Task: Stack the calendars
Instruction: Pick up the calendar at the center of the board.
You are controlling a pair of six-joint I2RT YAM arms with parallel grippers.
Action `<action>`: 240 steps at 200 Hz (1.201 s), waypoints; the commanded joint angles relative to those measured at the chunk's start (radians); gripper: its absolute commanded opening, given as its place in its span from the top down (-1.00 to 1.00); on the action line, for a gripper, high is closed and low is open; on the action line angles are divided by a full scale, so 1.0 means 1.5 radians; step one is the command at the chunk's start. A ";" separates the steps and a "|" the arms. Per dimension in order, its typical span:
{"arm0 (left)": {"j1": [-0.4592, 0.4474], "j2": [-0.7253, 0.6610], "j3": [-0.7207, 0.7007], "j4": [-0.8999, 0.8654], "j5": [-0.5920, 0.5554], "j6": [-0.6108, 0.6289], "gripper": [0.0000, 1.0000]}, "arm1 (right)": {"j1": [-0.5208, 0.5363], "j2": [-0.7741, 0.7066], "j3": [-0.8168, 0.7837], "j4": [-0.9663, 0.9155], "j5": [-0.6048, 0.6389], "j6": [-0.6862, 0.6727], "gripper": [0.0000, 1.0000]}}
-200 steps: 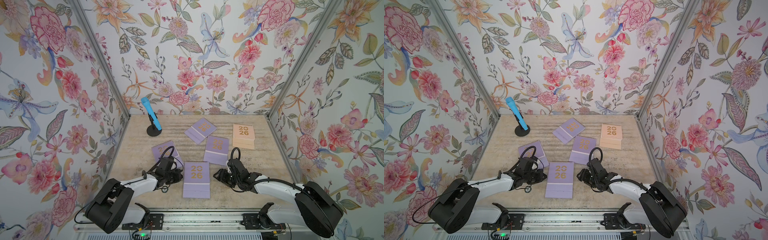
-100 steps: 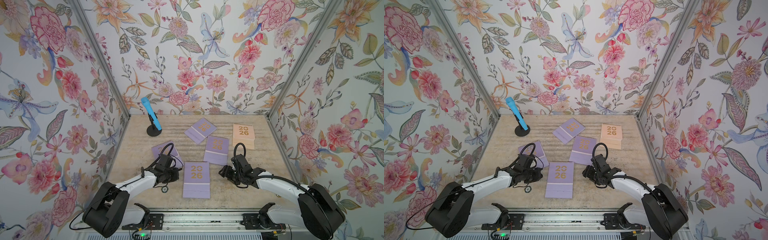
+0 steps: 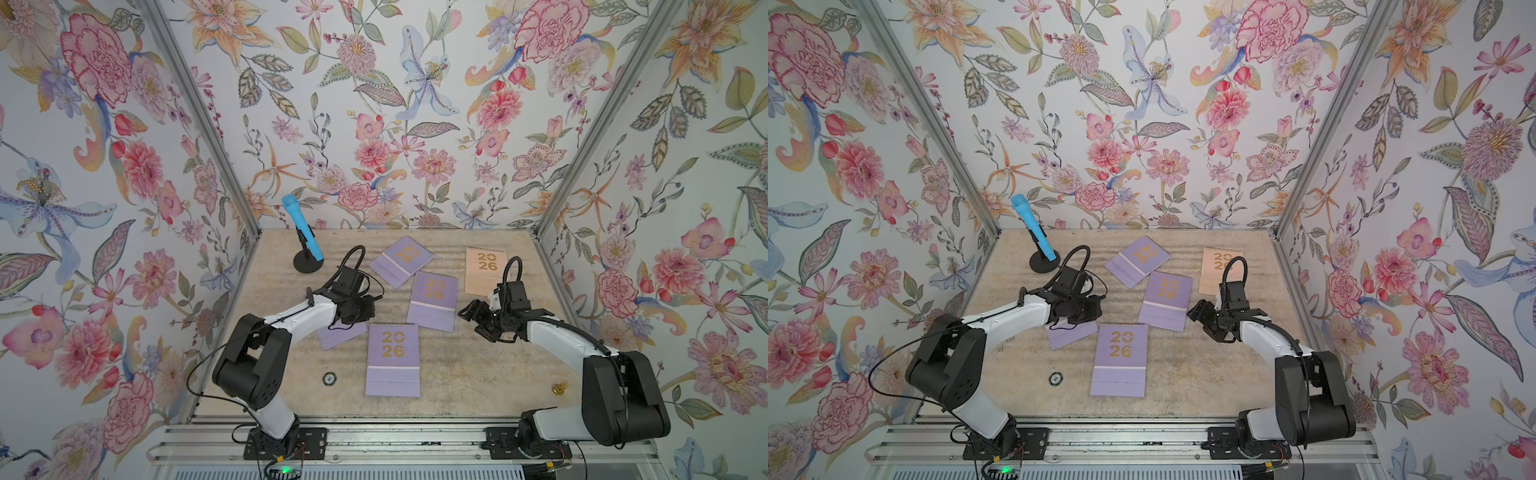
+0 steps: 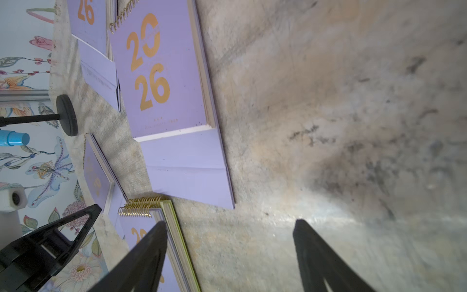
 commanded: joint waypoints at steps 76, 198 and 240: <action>-0.004 0.244 0.261 0.007 0.048 -0.029 1.00 | -0.034 0.220 0.196 -0.016 -0.089 -0.078 -0.59; -0.046 0.386 0.386 0.048 0.130 -0.087 1.00 | 0.004 0.312 0.234 0.004 -0.096 -0.091 -0.62; -0.067 0.411 0.397 0.048 0.145 -0.096 1.00 | 0.008 0.333 0.233 0.043 -0.132 -0.086 -0.61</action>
